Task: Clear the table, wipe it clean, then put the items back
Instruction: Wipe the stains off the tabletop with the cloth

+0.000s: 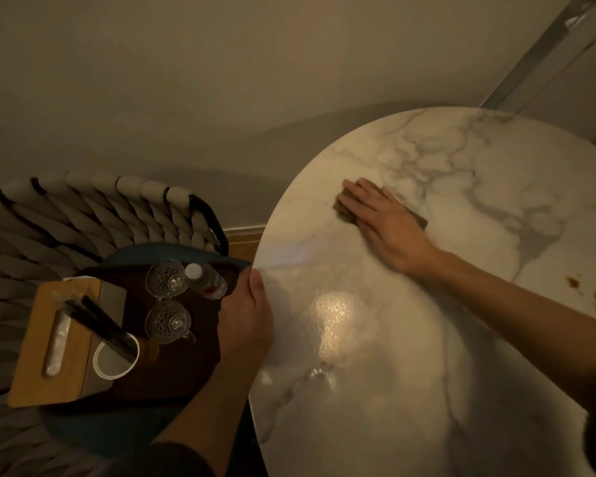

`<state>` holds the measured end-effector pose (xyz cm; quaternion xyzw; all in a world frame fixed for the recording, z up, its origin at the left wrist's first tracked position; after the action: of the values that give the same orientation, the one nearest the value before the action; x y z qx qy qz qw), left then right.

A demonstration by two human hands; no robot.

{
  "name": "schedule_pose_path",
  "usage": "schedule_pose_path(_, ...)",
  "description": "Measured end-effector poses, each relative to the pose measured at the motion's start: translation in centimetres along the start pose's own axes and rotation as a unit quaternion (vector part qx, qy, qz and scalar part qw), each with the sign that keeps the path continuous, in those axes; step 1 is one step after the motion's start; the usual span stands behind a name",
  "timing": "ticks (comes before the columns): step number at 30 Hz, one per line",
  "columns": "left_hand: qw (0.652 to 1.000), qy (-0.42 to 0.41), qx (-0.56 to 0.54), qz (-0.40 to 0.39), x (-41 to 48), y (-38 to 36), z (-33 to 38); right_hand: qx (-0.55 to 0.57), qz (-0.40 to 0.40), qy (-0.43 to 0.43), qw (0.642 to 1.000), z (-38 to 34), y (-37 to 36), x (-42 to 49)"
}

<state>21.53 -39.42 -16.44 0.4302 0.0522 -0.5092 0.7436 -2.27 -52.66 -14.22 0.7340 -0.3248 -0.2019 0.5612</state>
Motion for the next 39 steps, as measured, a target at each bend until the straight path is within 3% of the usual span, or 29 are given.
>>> schedule_pose_path(2, 1.0, -0.004, -0.001, -0.002, 0.0, 0.0, 0.0, 0.0, -0.004, 0.026, 1.0, 2.0, 1.0, -1.1)
schedule_pose_path(6, 1.0, -0.003, 0.004, -0.001, 0.0, -0.1, 0.0, -0.027, 0.064, -0.165, 0.984, 10.2, 3.9, -0.5)
schedule_pose_path(9, 1.0, -0.003, 0.001, -0.003, -0.1, -0.2, 0.0, -0.043, 0.097, -0.248, 0.963, 9.4, 3.8, 1.6)
schedule_pose_path(12, 1.0, -0.005, -0.008, -0.006, -0.1, -0.2, 0.0, -0.05, 0.109, -0.157, 0.98, 2.6, 1.7, 2.8)
schedule_pose_path(15, 1.0, -0.001, -0.012, -0.012, -0.1, -0.2, -0.1, -0.026, 0.038, -0.04, 0.998, -7.3, -2.1, -0.5)
schedule_pose_path(18, 1.0, -0.001, -0.016, -0.005, 0.0, -0.2, -0.1, 0.028, -0.035, 0.099, 0.994, -16.0, -4.4, -6.8)
schedule_pose_path(21, 1.0, 0.007, -0.012, -0.001, -0.1, -0.1, 0.0, 0.009, -0.12, 0.22, 0.968, -18.1, -4.3, -11.3)
schedule_pose_path(23, 1.0, 0.01, -0.012, -0.002, -0.3, 0.1, 0.1, 0.039, -0.12, 0.266, 0.956, -15.3, -3.5, -11.0)
schedule_pose_path(25, 1.0, 0.017, -0.01, -0.004, -0.1, 0.0, 0.0, 0.036, -0.061, 0.225, 0.972, -9.4, -1.9, -8.2)
schedule_pose_path(28, 1.0, 0.01, -0.01, -0.001, 0.1, -0.1, -0.2, -0.017, 0.015, 0.032, 0.999, 2.0, 1.1, -2.4)
schedule_pose_path(32, 1.0, 0.004, -0.005, 0.003, 0.1, -0.2, -0.3, -0.028, 0.095, -0.186, 0.977, 8.6, 3.1, 3.9)
schedule_pose_path(34, 1.0, 0.002, 0.0, 0.008, 0.0, -0.2, -0.2, -0.043, 0.095, -0.197, 0.975, 6.3, 2.4, 6.3)
schedule_pose_path(39, 1.0, -0.003, -0.008, -0.003, 0.0, -0.2, -0.1, -0.053, 0.034, -0.018, 0.998, -6.3, -2.3, 4.0)
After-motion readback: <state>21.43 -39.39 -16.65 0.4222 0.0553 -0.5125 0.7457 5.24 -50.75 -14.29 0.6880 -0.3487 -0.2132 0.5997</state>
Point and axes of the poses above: each hand's wrist, its own x-axis towards the middle knuckle, its own y-axis out of the back of the hand, z = x × y, the point moved 5 cm from there along x, towards the middle knuckle, and after that the axes turned 15 degrees about y, right-handed, at the moved point
